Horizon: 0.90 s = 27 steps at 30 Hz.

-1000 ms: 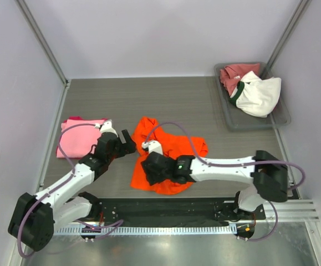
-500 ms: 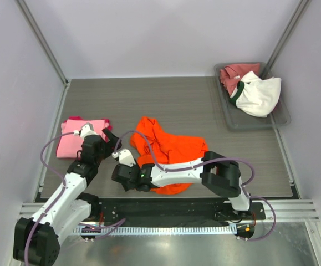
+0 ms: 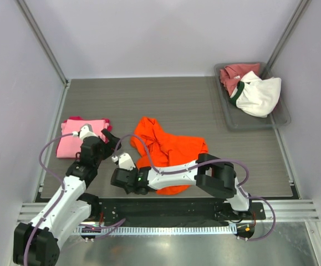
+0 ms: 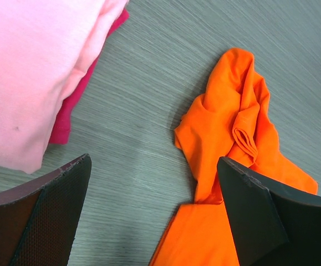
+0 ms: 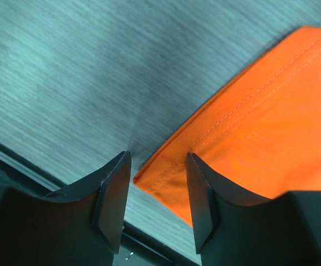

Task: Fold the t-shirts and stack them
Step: Flatten the tshirt out

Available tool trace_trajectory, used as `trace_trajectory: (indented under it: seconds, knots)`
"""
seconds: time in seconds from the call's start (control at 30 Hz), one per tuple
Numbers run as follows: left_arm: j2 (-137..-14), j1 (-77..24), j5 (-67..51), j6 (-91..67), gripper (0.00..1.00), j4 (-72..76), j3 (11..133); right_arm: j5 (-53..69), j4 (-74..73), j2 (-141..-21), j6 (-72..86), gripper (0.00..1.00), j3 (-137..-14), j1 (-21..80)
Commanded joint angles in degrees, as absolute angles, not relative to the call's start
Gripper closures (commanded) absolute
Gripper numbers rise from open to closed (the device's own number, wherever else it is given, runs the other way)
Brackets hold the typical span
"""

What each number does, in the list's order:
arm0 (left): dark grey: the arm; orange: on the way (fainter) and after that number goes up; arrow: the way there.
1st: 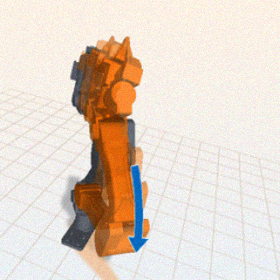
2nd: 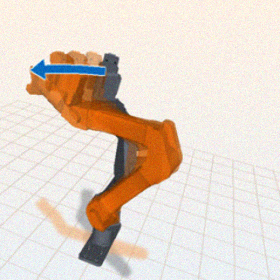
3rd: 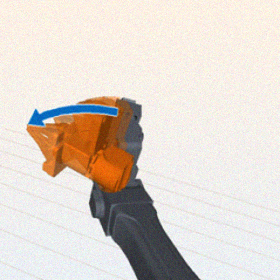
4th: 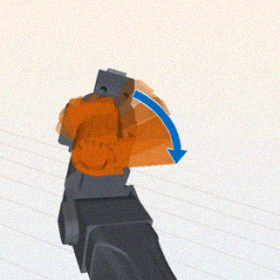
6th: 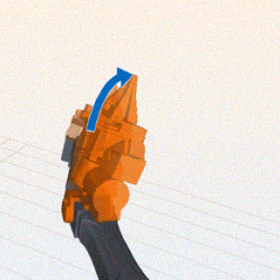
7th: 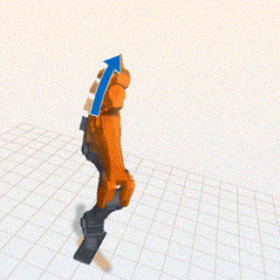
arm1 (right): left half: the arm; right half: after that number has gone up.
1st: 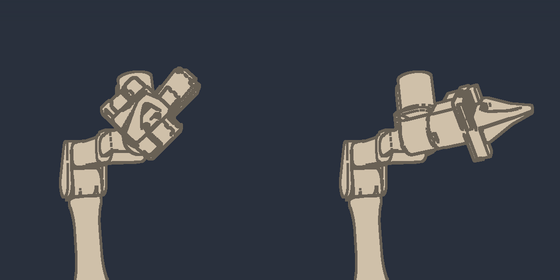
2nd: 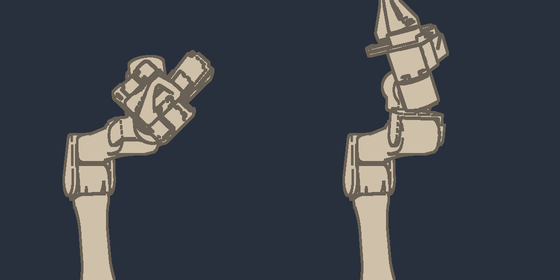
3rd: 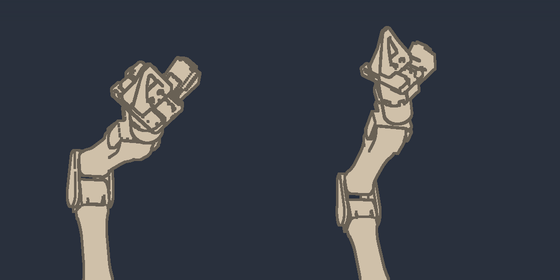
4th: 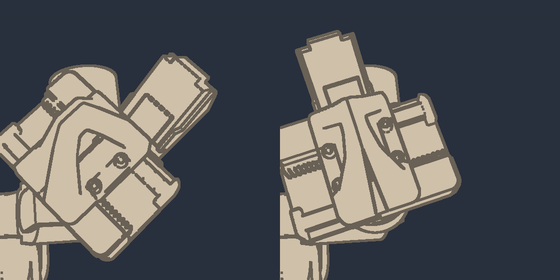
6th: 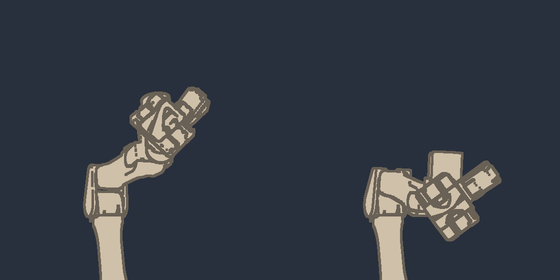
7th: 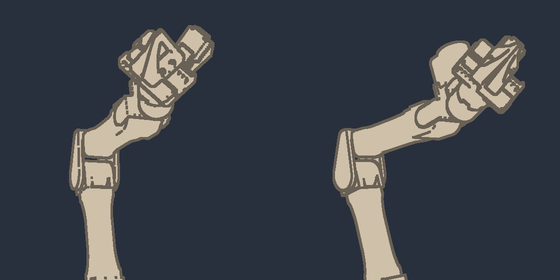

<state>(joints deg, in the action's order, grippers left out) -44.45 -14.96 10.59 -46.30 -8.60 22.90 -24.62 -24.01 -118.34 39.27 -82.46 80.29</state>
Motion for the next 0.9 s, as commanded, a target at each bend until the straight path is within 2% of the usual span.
trace_trajectory:
  seconds: [0.0, 0.03, 0.07, 0.13, 0.27, 0.47, 0.7, 0.87]
  knots:
    - [-44.03, -14.76, 8.97, -45.79, 0.04, -6.95, 22.24, -24.34, -26.28, -117.51, 41.66, 0.55, -82.53, 82.44]
    - [-44.21, -14.68, 8.88, -45.79, 0.04, -6.77, 22.24, -24.26, -26.63, -117.68, 41.92, 0.60, -82.62, 82.62]
    - [-44.64, -14.68, 8.79, -45.79, 0.05, -6.68, 22.24, -24.52, -27.67, -117.60, 42.18, 0.70, -82.53, 82.70]
    - [-45.17, -14.76, 8.44, -45.53, 0.05, -6.50, 22.41, -25.40, -28.56, -116.72, 43.24, 0.76, -81.48, 83.05]
    - [-45.88, -14.77, 6.51, -44.12, 0.05, -5.37, 22.24, -26.54, -29.97, -112.51, 44.03, 0.99, -77.97, 83.14]
    - [-48.16, -14.76, 2.73, -42.80, 0.05, -3.60, 22.59, -35.67, -37.78, -102.67, 47.19, 0.99, -71.03, 81.31]
    - [-49.83, -14.77, 0.18, -42.28, 0.05, -1.85, 22.59, -39.37, -39.90, -78.87, 47.20, 0.99, -56.80, 71.13]
    - [-50.62, -14.85, -2.81, -42.19, 0.05, -0.27, 22.32, -41.13, -43.67, -61.73, 43.16, 0.99, -55.98, 65.05]
